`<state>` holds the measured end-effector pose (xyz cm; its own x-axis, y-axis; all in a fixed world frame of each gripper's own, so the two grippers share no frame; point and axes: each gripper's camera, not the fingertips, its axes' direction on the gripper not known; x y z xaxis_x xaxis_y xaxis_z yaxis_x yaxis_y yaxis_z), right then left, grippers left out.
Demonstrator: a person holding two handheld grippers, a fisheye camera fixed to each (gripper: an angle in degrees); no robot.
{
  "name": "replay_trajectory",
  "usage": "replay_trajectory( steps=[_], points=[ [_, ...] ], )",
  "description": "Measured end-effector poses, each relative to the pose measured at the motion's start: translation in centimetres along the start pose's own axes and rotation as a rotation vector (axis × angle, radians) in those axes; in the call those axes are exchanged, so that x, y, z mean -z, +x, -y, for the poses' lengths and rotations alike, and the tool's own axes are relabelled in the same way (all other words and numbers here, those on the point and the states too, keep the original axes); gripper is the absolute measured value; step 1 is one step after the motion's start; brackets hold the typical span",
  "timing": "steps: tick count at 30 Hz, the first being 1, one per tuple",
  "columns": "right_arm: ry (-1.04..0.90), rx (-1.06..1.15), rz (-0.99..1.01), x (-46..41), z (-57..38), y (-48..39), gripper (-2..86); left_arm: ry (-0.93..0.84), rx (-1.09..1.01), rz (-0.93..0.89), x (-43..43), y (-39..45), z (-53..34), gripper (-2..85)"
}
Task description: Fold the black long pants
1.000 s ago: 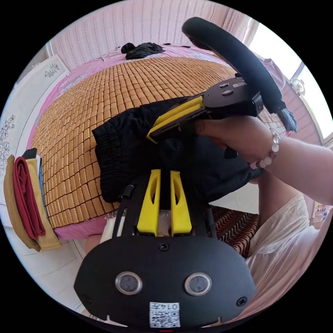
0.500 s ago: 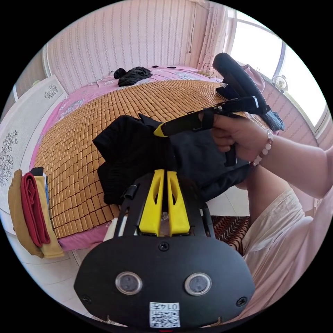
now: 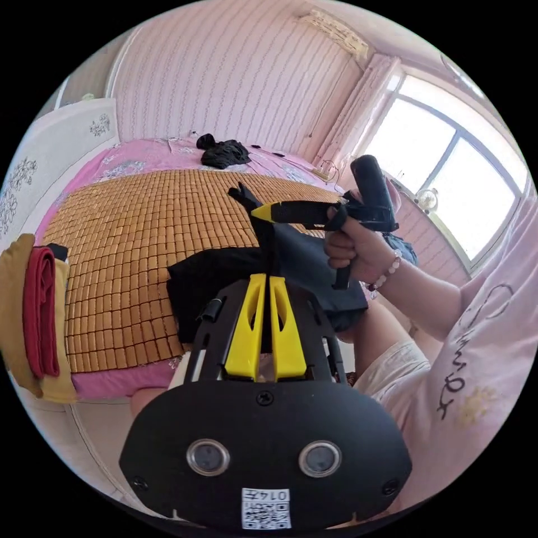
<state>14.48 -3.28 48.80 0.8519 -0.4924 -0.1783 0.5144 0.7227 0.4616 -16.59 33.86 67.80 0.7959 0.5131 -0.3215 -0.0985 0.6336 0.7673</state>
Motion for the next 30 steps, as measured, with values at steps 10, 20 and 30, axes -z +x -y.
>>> replay_trajectory(
  steps=[10, 20, 30],
  points=[
    [-0.187, -0.048, -0.170, -5.0, 0.1, 2.6, -0.1, -0.201, 0.159, 0.330, -1.5, -7.1, -1.8, 0.7],
    [-0.377, -0.205, -0.546, -0.7, -4.7, 2.8, -0.4, -0.322, -0.190, -0.094, -13.3, 4.4, 1.3, -1.0],
    [-0.714, 0.134, -0.631, -16.8, 9.9, 3.9, -0.4, -0.447, -0.286, 0.026, -19.1, 5.5, -0.5, -1.0]
  ],
)
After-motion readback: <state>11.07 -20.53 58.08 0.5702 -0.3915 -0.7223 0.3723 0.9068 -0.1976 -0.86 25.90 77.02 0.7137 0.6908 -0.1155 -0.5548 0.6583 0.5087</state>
